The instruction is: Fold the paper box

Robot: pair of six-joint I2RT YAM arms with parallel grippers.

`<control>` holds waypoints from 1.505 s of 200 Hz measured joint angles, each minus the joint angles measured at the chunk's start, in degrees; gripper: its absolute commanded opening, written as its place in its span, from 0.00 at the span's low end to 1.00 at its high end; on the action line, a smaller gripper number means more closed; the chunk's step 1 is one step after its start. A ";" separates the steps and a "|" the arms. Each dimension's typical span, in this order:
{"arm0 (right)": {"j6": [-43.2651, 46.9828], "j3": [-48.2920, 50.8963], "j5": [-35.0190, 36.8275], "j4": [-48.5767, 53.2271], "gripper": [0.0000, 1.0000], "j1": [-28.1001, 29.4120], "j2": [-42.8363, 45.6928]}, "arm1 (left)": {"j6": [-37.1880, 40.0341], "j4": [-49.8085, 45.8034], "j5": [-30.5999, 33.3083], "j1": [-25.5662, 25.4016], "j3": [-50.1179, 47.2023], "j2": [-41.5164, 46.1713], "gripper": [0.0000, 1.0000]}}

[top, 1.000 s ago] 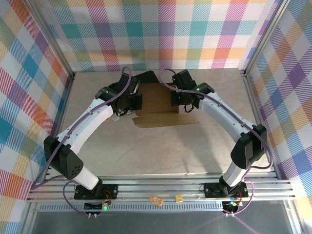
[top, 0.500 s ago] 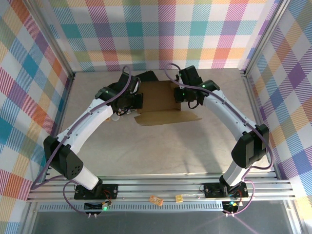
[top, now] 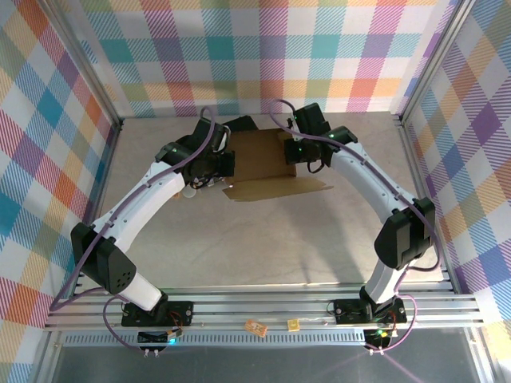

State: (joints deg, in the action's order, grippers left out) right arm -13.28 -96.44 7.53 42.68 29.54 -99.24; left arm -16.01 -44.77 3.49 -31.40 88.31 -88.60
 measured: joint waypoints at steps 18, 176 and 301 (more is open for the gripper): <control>-0.22 -0.55 2.32 0.37 0.00 0.33 -0.09 | 0.00 0.68 -0.15 0.00 0.00 0.02 0.00; -4.98 -13.90 32.89 13.97 0.00 11.50 -4.85 | -1.77 0.70 4.96 -1.31 2.49 -1.03 0.00; -0.92 -11.65 7.74 9.94 0.24 1.64 -3.39 | -1.75 0.59 2.36 -1.46 2.71 -1.03 0.00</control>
State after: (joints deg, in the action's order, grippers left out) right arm -14.20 -108.09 15.27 52.62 31.18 -102.63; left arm -17.76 -44.18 5.85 -32.86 91.02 -89.62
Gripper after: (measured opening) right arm 0.228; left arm 0.090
